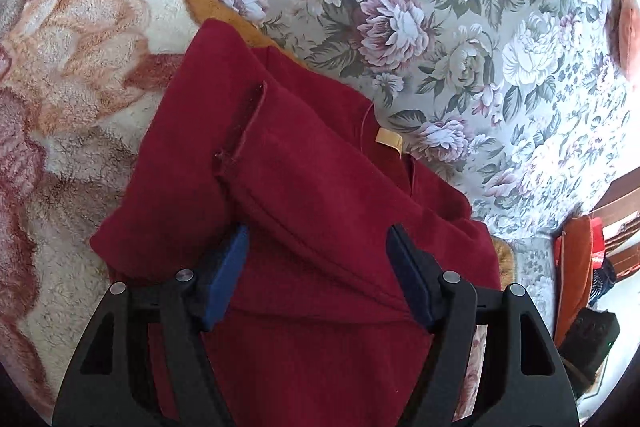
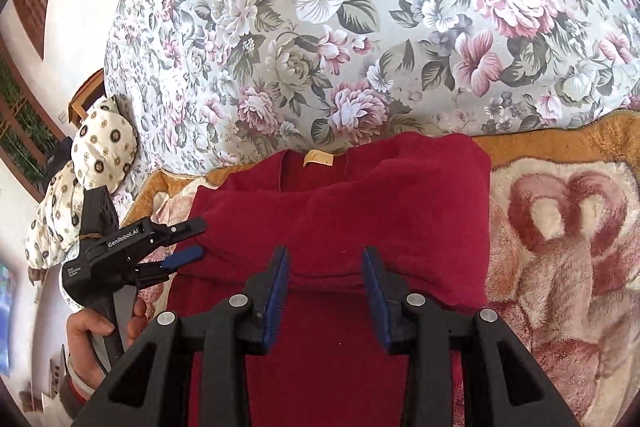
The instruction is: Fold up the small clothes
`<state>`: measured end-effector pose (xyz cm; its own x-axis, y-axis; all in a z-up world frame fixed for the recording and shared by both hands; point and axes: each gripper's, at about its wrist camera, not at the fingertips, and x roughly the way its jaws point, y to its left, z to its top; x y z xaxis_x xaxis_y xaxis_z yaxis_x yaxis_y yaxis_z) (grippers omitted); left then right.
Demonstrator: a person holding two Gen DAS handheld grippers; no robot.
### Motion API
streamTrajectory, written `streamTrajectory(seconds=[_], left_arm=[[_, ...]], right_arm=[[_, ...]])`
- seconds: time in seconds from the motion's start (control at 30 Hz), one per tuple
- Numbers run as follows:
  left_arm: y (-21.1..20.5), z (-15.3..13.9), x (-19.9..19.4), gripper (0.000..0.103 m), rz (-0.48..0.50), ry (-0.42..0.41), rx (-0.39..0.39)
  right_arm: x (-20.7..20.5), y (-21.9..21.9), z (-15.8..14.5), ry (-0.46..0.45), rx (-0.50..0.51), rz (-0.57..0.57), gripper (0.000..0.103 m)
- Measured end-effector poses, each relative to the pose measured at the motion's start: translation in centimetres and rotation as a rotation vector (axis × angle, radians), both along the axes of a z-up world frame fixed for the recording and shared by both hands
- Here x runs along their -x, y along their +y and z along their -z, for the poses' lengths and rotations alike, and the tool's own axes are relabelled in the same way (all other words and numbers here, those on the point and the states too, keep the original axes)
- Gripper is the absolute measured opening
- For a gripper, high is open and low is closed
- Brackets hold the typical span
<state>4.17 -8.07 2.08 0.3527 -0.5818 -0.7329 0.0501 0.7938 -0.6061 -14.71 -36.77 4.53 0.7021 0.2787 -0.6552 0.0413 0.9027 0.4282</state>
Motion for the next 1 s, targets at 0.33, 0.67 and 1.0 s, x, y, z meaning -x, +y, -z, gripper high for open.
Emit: streamTrajectory(seconds=[0.33, 0.67, 1.0], left_arm=[[0.9, 0.9, -2.2, 0.011, -0.029, -0.004, 0.195], [4.3, -4.7, 0.2, 0.005, -0.080, -0.205, 0.162], [4.5, -0.4, 0.2, 0.006, -0.085, -0.032, -0.056]], right_arm=[[1.2, -2.6, -1.0, -0.041, 0.019, 0.111, 0.036], [0.8, -2.3, -2.4, -0.050, 0.100, 0.148, 0.035], [-4.3, 2.4, 2.7, 0.171, 0.385, 0.006, 0.036]])
